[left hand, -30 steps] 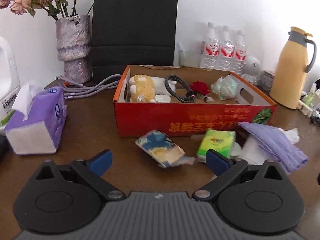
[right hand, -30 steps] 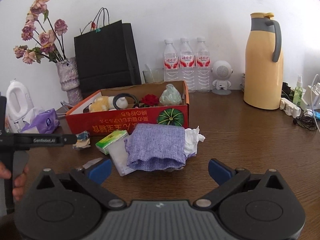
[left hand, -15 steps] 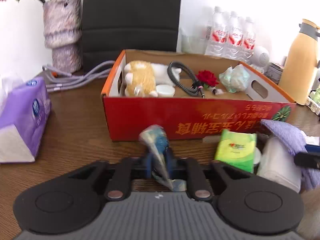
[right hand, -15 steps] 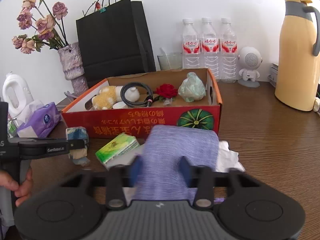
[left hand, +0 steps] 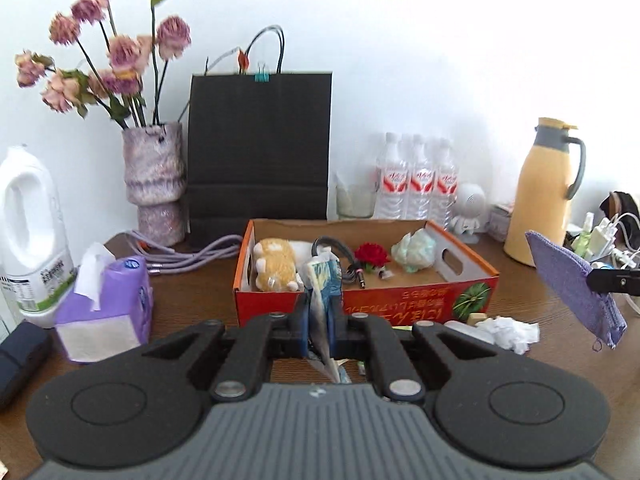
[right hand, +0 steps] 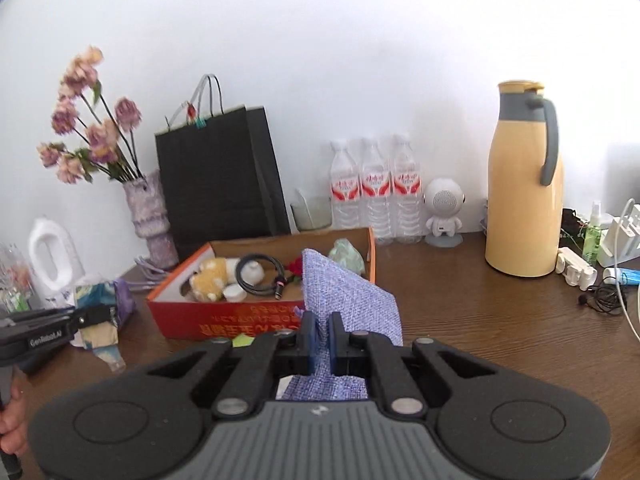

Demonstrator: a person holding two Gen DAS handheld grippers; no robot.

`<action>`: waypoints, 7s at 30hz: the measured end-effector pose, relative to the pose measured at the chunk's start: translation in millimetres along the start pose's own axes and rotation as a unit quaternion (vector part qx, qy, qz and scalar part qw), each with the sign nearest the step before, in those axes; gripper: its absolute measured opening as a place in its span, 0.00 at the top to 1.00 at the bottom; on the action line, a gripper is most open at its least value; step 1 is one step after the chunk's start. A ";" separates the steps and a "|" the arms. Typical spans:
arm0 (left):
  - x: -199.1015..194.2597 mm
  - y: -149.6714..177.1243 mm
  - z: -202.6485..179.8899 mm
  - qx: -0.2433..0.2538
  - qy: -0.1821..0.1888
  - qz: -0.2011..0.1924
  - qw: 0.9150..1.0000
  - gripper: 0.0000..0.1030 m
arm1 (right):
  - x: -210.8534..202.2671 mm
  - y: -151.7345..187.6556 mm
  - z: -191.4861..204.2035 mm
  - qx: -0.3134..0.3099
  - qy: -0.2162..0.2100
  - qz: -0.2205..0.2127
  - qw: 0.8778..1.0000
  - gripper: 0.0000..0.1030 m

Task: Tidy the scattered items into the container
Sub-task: 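Carry the wrapper and purple cloth into the cardboard box and open both grippers, then withdraw both tools from the box back over the table, then grasp a small clear packet with the left gripper while the right gripper grasps another, then carry both clear packets into the cardboard box and open both grippers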

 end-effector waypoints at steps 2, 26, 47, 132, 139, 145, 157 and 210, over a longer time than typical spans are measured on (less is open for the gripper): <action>-19.4 6.1 -4.8 0.014 -0.002 -0.010 1.000 0.91 | -20.7 4.8 3.9 0.004 -0.005 -0.013 1.000 0.95; -116.1 64.9 -12.5 0.000 0.009 0.010 1.000 0.91 | -100.3 53.4 41.4 -0.010 -0.008 -0.011 1.000 0.95; 105.5 -67.0 -41.0 0.044 0.061 -0.028 0.997 0.90 | 120.8 -80.9 14.4 -0.058 -0.010 -0.028 0.998 0.95; -42.4 81.9 -6.7 0.022 0.000 0.085 0.996 0.04 | -10.3 85.5 27.3 -0.049 0.032 0.035 0.998 0.06; 38.9 62.1 -12.5 0.060 0.048 0.126 0.989 0.44 | 53.2 68.9 6.9 -0.023 0.004 0.088 0.996 0.27; 90.5 64.1 -21.9 0.082 0.082 0.161 0.980 0.50 | 102.0 66.1 7.2 -0.017 -0.008 0.122 0.992 0.51; 108.9 71.6 -19.7 0.069 0.059 0.181 0.979 0.81 | 130.3 72.1 5.1 -0.024 0.014 0.133 0.991 0.74; -32.0 38.3 -52.8 -0.007 -0.005 -0.051 0.999 0.81 | -18.0 38.3 66.7 -0.079 -0.005 -0.072 0.994 0.85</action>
Point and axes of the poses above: each gripper's, at about its wrist camera, not at the fingertips, and x roughly the way its jaws point, z to its left, y to its underside, the point moved 1 cm from there along x, roughly the way its jaws point, and after that the axes turned 10 degrees about -x, right-handed, at the moved point
